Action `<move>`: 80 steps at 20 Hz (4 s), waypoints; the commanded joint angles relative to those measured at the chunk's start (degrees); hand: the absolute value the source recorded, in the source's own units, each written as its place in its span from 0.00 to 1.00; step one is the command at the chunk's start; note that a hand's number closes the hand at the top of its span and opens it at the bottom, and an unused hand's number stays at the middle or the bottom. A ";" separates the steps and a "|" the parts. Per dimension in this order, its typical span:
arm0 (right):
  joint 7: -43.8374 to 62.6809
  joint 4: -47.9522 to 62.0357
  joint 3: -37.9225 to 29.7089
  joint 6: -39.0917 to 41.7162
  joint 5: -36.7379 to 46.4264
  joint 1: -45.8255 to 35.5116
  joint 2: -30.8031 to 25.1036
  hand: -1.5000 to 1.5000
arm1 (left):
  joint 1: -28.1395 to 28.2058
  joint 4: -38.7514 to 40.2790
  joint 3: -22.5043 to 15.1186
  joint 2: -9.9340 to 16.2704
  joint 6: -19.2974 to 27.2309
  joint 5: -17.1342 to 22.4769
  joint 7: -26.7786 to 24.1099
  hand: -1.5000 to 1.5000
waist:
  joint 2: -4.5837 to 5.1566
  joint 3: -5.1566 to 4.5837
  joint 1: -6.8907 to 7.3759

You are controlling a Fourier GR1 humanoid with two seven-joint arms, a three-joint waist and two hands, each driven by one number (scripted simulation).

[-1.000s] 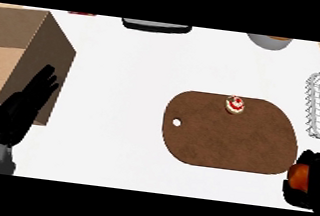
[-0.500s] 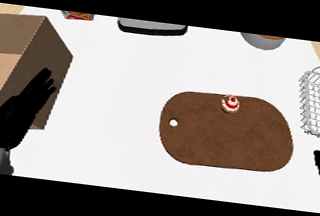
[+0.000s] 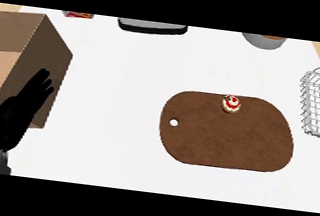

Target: Pick the tomato from the cutting board and place it in the tiered basket

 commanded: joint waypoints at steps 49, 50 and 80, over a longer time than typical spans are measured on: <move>-28.80 69.35 1.01 5.02 8.53 -47.29 -2.23 0.00 | -5.91 0.51 -0.08 -4.67 -2.00 -5.33 2.08 0.50 | 1.23 -0.51 4.30; -22.36 67.64 2.05 5.20 9.17 -51.40 -1.36 0.00 | -4.08 1.06 0.31 -4.35 -3.24 -4.74 0.81 0.50 | 1.17 -0.55 4.42; -7.78 83.07 -25.63 26.11 -18.52 -45.89 -25.26 0.00 | -3.06 0.23 1.27 -4.23 -5.19 -3.87 -0.07 0.50 | 2.26 0.07 4.96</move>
